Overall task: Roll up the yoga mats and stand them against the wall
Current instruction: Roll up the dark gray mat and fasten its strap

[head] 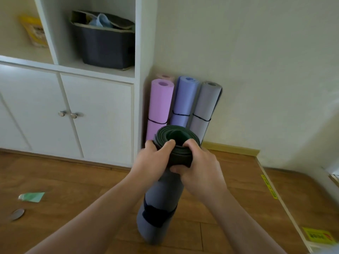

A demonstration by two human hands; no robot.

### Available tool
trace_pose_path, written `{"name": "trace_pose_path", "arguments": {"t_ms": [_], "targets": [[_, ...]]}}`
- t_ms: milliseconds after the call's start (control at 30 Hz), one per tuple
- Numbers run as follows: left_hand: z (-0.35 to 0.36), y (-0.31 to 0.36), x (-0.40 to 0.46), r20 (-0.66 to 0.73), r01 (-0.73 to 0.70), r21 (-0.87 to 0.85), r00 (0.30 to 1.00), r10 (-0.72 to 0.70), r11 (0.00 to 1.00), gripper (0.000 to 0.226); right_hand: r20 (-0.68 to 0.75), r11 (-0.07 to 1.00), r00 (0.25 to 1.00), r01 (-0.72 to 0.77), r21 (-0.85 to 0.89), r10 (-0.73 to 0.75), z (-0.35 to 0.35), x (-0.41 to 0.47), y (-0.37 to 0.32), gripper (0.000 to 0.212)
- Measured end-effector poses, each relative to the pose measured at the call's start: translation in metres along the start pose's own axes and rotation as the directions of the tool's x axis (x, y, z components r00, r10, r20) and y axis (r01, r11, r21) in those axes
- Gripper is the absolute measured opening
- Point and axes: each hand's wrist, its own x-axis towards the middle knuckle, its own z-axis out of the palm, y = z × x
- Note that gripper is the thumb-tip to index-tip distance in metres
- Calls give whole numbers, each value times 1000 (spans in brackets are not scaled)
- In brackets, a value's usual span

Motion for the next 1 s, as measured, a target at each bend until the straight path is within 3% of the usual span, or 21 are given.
{"name": "trace_pose_path", "arguments": {"t_ms": [100, 367, 600, 833, 1000], "targets": [[4, 12, 24, 21, -62, -74, 998, 64, 995, 57, -65, 1000, 998, 10, 11, -9, -10, 28, 8, 51], [32, 83, 133, 50, -74, -223, 995, 87, 972, 40, -142, 998, 988, 58, 3, -57, -35, 155, 42, 48], [68, 98, 241, 93, -53, -235, 993, 77, 970, 43, -135, 1000, 991, 9, 11, -7, -18, 265, 87, 48], [90, 108, 331, -45, -183, -120, 983, 179, 976, 52, -138, 998, 990, 19, 61, -10, -5, 347, 112, 52], [109, 79, 356, 44, -194, -75, 979, 198, 978, 32, -24, 980, 995, -96, 175, 101, 42, 367, 152, 80]]}}
